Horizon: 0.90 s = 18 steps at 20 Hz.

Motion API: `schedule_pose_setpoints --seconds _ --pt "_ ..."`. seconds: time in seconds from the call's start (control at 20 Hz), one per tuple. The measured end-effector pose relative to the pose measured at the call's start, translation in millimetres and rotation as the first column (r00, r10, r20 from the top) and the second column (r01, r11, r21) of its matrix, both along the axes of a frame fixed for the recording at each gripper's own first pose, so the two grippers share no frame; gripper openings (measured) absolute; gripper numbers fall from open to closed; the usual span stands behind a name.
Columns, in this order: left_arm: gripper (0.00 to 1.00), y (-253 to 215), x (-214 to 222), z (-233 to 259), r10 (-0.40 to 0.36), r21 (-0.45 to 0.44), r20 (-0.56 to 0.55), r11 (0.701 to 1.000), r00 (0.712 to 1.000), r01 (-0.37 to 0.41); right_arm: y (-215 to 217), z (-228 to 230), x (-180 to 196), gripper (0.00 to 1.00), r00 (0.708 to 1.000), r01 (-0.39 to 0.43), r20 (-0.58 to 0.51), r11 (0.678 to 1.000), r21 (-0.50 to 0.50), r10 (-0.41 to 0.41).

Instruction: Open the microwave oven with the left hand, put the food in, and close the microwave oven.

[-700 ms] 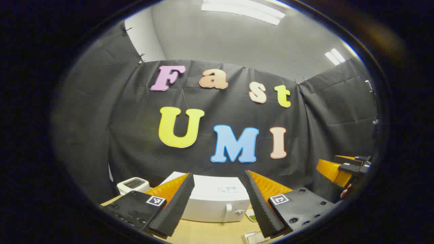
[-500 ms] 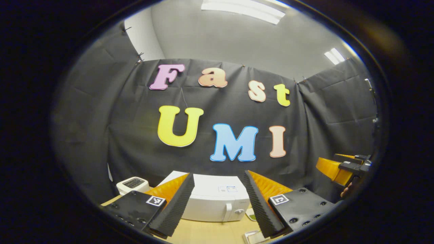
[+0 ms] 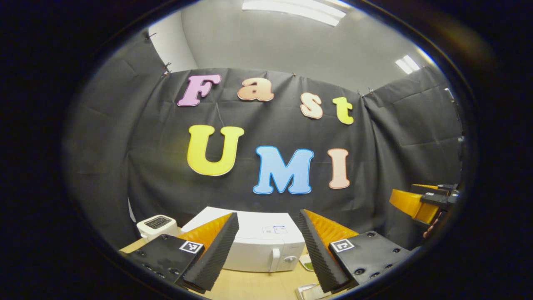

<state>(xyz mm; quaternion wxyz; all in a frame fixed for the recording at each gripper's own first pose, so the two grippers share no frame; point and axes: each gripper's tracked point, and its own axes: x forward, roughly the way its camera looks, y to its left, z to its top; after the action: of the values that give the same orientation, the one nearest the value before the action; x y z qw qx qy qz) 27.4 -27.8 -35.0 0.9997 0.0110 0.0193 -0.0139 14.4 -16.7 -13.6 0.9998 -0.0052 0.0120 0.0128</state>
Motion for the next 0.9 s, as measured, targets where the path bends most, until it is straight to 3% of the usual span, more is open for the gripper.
schedule_pose_setpoints --seconds 0.45,0.9 --pt "0.96 -13 28 -80 -0.014 -0.005 -0.102 1.0 0.995 0.013 -8 -19 10 0.95 0.999 -0.024 -0.024 1.0 -0.021 0.023" --pt "0.95 -24 86 -191 -0.021 0.001 -0.271 1.0 0.962 0.022 -31 -45 18 0.95 0.997 -0.004 -0.073 0.999 -0.036 0.001"
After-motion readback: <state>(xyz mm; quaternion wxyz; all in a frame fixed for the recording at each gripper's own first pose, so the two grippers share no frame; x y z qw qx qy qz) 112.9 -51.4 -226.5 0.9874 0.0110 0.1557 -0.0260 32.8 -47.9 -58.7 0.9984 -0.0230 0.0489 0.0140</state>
